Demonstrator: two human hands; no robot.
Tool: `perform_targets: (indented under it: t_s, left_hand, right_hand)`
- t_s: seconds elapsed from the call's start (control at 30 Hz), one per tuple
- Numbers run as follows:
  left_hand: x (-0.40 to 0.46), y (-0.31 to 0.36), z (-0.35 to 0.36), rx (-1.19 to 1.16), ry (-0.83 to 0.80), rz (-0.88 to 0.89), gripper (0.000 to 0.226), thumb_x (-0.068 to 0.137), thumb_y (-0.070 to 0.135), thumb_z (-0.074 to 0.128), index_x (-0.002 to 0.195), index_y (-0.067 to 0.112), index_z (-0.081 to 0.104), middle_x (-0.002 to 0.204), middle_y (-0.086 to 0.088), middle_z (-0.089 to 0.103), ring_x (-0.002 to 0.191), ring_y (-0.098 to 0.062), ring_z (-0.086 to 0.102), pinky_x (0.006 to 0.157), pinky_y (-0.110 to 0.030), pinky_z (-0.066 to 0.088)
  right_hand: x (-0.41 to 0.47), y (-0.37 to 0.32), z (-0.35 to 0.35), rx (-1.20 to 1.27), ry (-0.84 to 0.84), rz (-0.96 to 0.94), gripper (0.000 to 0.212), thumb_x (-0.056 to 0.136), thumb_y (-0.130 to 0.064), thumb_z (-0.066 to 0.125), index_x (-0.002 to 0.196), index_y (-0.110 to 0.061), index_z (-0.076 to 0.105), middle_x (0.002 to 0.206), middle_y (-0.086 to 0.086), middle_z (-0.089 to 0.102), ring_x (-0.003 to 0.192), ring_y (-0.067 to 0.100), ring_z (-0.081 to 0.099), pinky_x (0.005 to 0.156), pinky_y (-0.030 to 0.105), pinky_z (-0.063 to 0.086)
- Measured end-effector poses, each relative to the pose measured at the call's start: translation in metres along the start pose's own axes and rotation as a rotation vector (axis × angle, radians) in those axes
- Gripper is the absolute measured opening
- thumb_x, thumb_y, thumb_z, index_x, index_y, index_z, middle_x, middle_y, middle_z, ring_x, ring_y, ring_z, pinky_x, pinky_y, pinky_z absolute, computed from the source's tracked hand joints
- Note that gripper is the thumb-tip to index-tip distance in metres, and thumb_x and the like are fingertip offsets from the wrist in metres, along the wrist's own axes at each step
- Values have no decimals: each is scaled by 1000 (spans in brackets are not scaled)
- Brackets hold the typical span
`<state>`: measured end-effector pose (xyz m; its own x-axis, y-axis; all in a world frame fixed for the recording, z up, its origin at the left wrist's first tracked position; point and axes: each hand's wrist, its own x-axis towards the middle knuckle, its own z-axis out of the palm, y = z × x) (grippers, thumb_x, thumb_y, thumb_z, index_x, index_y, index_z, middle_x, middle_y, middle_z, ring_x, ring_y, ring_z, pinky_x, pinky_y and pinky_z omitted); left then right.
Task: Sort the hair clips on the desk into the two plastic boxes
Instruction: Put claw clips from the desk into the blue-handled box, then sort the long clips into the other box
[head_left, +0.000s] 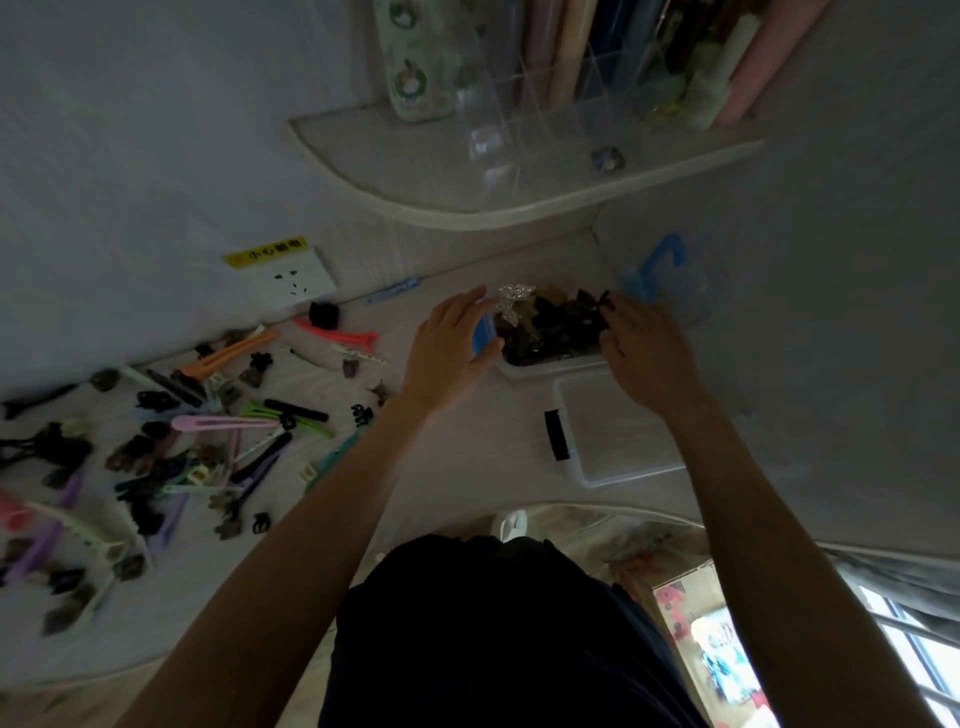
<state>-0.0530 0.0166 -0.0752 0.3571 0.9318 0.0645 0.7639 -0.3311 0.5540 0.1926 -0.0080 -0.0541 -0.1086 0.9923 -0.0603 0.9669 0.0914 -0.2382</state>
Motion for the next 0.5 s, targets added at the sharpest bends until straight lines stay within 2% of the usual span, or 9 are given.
perform_targets:
  t_s: [0.07,0.13,0.27,0.33,0.4,0.5]
  left_hand:
    - [-10,-1,-6,-33,32,28,45,91,26,56,133,12,47,143,-9,42,130,-28,38,108,-39,33]
    - [-27,-7,-15,-71,78,26,40,90,19,57,129,9,51,138,-13,47,126,-29,43,105,-34,33]
    - [-79,-29,-38,-124,184,-99,34,91,14,54,125,10,54,130,-11,52,112,-22,50,97,-23,38]
    - [-111,-46,-46,-124,251,-181,31,90,11,55,121,10,56,124,-10,57,110,-18,49,95,-14,32]
    - [-146,-68,-51,-85,264,-333,33,89,12,56,121,12,55,123,-9,58,115,-22,49,100,-24,34]
    - [-193,-99,-59,-18,247,-527,39,86,13,61,125,10,53,125,-11,57,117,-29,50,100,-39,40]
  right_hand:
    - [-3,-2,4,-52,-150,73,48,100,-27,30,143,-5,28,154,16,21,143,28,19,118,42,13]
    - [-5,-10,6,-11,-103,88,51,100,-31,33,143,-4,27,154,18,20,144,28,15,119,44,10]
    - [-12,-56,5,149,222,3,35,97,-21,43,124,-1,54,131,19,55,127,34,44,109,41,31]
    - [-17,-91,10,199,261,-96,29,94,-19,44,113,-4,61,115,17,64,111,33,55,97,35,38]
    - [-25,-133,24,288,153,-207,28,92,-17,45,113,-6,60,111,14,65,105,31,56,92,34,41]
    - [-32,-187,61,339,-173,-298,41,92,-20,49,132,-13,46,135,11,50,125,28,43,106,38,34]
